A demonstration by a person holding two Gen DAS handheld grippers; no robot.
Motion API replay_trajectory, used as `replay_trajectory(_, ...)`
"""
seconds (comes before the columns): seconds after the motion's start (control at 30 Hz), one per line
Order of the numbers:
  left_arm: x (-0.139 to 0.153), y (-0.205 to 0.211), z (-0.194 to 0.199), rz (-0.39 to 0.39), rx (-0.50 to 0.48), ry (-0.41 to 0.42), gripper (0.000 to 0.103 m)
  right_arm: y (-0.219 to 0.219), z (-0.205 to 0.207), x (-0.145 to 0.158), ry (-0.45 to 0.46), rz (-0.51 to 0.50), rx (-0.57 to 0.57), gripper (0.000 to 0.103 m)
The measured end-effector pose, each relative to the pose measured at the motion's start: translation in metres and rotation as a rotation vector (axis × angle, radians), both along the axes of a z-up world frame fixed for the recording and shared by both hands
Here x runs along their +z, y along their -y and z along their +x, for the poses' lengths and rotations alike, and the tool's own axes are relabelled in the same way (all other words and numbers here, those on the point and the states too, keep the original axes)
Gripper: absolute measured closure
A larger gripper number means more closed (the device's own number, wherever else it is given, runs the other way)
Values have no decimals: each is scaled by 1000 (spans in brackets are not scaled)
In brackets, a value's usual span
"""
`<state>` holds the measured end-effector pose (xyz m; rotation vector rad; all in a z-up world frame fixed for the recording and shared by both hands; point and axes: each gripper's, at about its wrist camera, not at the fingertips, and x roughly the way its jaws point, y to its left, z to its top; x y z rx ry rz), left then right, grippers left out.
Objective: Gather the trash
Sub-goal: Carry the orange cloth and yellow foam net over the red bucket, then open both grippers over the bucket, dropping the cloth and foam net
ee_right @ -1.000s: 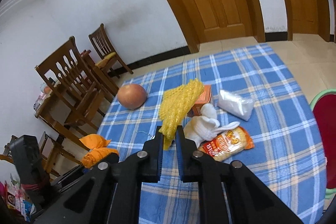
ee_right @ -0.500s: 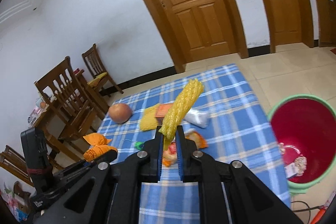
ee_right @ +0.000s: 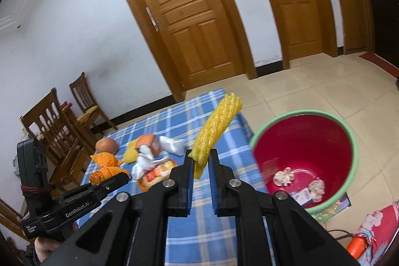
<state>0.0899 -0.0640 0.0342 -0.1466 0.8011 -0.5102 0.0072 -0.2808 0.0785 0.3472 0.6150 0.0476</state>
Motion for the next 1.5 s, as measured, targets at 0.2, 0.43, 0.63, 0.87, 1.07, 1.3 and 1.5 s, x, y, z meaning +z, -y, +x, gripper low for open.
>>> replay_trajectory(0.2, 4, 41, 4, 19, -72, 13, 84, 30, -14, -8, 3, 18, -75, 90)
replay_trajectory(0.43, 2, 90, 11, 30, -148, 6, 84, 62, -21, -18, -14, 39, -140, 90)
replay_trajectory(0.63, -9, 128, 21, 51, -205, -9, 84, 84, -20, -33, -49, 68, -179, 90)
replay_trajectory(0.87, -25, 164, 30, 81, -264, -32, 84, 106, -14, -54, -99, 95, -208, 90)
replay_trajectory(1.07, -41, 188, 36, 101, -303, -64, 84, 121, -9, -71, -140, 120, -230, 90)
replay_trajectory(1.3, -55, 204, 42, 119, -327, -83, 84, 130, -4, -85, -177, 137, -246, 89)
replay_trajectory(1.5, -56, 211, 41, 126, -337, -79, 73, 135, -4, -94, -194, 150, -261, 86)
